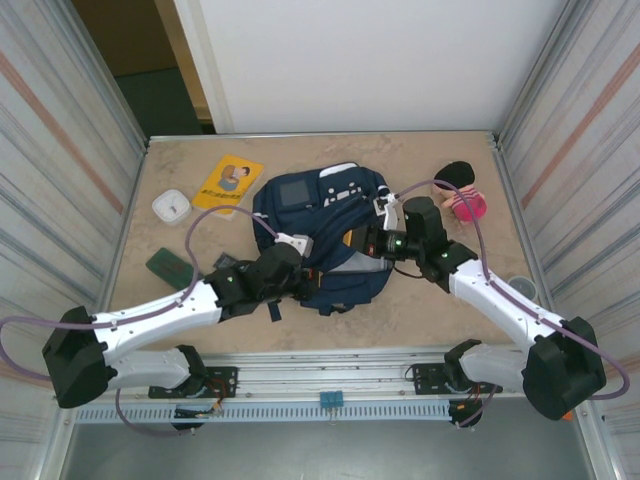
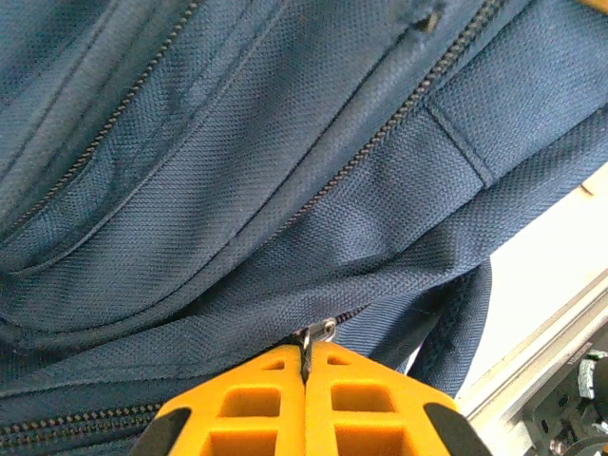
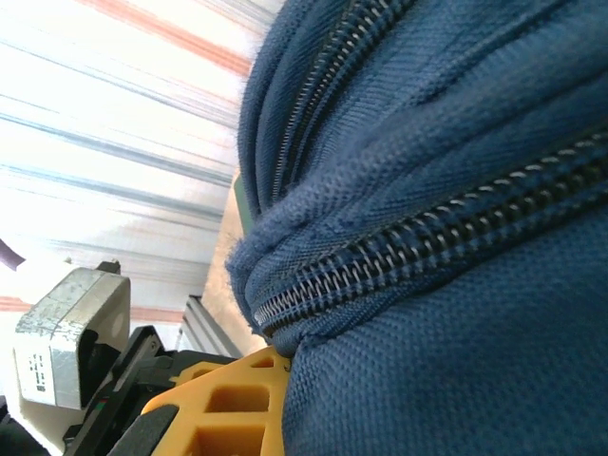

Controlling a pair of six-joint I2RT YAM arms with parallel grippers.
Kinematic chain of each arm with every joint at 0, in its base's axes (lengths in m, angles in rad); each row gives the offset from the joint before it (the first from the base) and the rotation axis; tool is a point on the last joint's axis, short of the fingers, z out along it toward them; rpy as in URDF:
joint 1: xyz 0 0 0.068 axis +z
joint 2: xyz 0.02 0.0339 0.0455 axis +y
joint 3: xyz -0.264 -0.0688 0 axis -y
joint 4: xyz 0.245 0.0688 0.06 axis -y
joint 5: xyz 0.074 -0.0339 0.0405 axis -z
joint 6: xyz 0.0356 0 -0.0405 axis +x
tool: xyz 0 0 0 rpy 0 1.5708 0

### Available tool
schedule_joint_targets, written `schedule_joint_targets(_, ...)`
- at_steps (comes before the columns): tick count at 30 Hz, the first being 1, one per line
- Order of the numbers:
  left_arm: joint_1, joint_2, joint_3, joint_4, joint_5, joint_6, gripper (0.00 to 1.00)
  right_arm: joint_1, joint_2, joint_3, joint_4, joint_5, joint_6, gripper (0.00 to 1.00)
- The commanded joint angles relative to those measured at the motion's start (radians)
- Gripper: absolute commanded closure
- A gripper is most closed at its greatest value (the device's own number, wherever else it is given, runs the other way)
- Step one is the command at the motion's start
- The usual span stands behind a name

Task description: Pack the student bag

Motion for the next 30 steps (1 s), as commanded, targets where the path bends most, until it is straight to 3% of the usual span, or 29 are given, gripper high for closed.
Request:
schedule_joint_targets(1,0.017,-0.013,0.013,-0.087,-0.06,0.067,1.0,0.004,-0.021,0.068,0.035,-0.082,-0.046,1.0)
schedule_joint_targets(5,0.063,-0.025,-0.002,-0.111,-0.069,0.094,1.0,-0.026,-0.034,0.104,-0.039,-0.095,-0.076,1.0)
schedule_joint_targets(11,0.122,-0.092,-0.084,0.098,0.167,-0.017,1.0,0.03,-0.002,0.129,-0.095,-0.08,-0.142,1.0)
schedule_joint_targets(17,0.135,-0.097,-0.082,0.139,0.327,-0.107,1.0,0.064,0.042,0.152,-0.154,-0.096,-0.325,1.0)
schedule_joint_targets(23,0.189,-0.107,-0.084,0.077,0.453,-0.107,1.0,0.051,0.035,0.173,-0.303,-0.096,-0.5,1.0)
schedule_joint_targets(30,0.204,-0.094,-0.037,-0.167,0.42,0.096,1.0,-0.038,0.011,0.152,-0.331,-0.182,-0.539,1.0)
